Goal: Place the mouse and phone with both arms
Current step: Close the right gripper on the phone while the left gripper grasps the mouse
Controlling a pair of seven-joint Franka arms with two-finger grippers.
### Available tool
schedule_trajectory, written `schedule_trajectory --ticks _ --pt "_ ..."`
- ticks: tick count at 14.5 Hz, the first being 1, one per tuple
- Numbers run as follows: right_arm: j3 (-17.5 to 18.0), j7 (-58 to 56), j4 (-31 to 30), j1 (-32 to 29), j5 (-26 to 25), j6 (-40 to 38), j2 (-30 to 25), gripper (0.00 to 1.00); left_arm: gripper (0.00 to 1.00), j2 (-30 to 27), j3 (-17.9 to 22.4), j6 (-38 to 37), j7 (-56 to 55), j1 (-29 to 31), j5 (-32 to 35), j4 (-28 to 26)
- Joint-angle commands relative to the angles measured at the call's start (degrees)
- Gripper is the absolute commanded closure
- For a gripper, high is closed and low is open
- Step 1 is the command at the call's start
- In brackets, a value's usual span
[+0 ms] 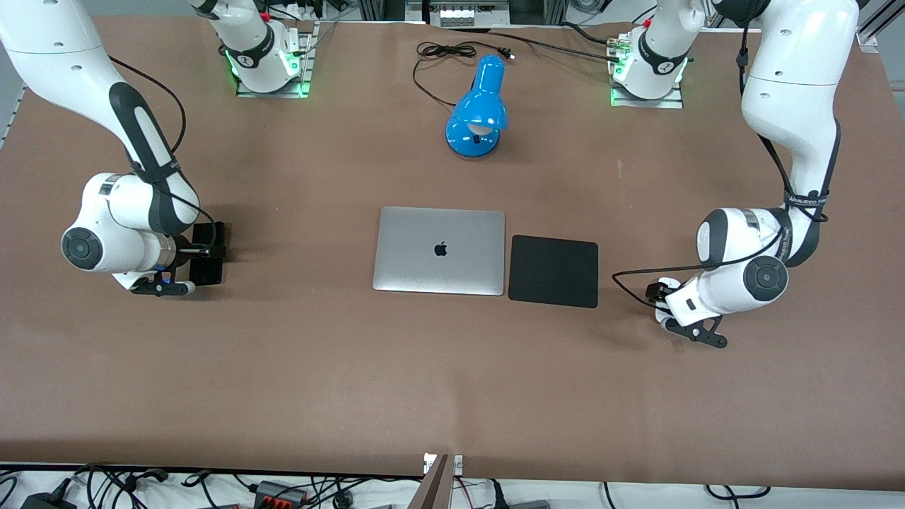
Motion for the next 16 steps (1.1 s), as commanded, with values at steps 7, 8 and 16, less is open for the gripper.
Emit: schedule_trajectory --ticks 7,8,16 --pt "0.6 -2.7 0.2 -0.6 -0.5 -1.3 0.6 0.3 0.5 -2.4 -0.4 1.3 1.5 0.5 -0.8 -2.9" --pt "0.6 -2.7 0.2 -0.6 -0.5 -1.4 0.6 0.38 0.55 -2.4 -0.4 1.3 1.5 0.5 -0.8 -2.9" --pt "1.0 -4.6 1.3 0.3 -0.2 -6.8 -2.4 0.66 0.6 -3.3 -3.9 -8.6 -6.2 -1.4 -0.9 4.1"
